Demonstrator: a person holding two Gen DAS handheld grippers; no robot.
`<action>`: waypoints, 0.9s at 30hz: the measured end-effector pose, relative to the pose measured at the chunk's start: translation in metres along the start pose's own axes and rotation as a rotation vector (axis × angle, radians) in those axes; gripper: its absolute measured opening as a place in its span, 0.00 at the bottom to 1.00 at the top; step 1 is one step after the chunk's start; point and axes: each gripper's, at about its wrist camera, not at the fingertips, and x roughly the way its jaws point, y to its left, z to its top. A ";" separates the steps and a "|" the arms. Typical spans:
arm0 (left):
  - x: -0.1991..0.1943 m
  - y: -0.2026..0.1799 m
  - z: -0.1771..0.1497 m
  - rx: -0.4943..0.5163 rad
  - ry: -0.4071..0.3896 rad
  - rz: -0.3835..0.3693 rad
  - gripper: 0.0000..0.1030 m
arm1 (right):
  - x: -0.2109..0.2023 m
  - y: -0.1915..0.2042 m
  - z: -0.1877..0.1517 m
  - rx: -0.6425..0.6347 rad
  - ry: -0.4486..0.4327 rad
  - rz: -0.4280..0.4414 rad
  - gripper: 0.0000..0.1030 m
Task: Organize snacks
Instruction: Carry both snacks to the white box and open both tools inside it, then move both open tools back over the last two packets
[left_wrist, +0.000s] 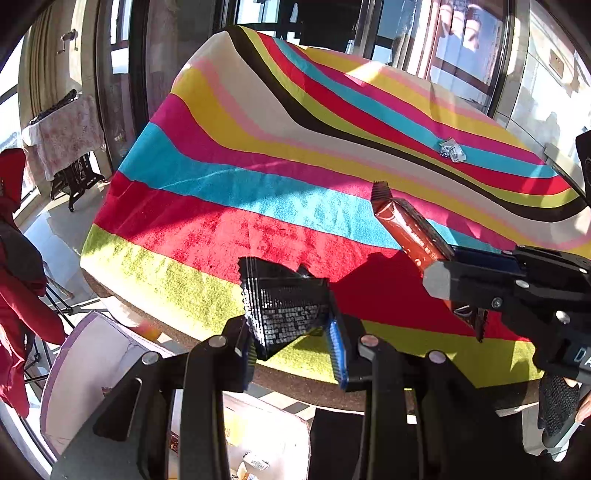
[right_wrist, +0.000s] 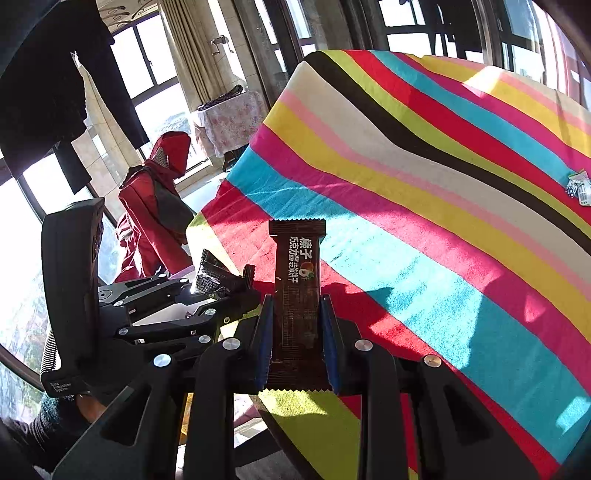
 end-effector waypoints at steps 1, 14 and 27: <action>-0.004 0.004 -0.003 -0.010 0.002 0.003 0.31 | 0.002 0.006 0.000 -0.014 0.006 0.011 0.24; -0.053 0.109 -0.072 -0.238 0.095 0.211 0.31 | 0.051 0.104 -0.039 -0.259 0.173 0.208 0.24; -0.038 0.140 -0.048 -0.492 0.193 0.494 0.96 | 0.007 0.052 -0.022 -0.165 0.060 0.212 0.52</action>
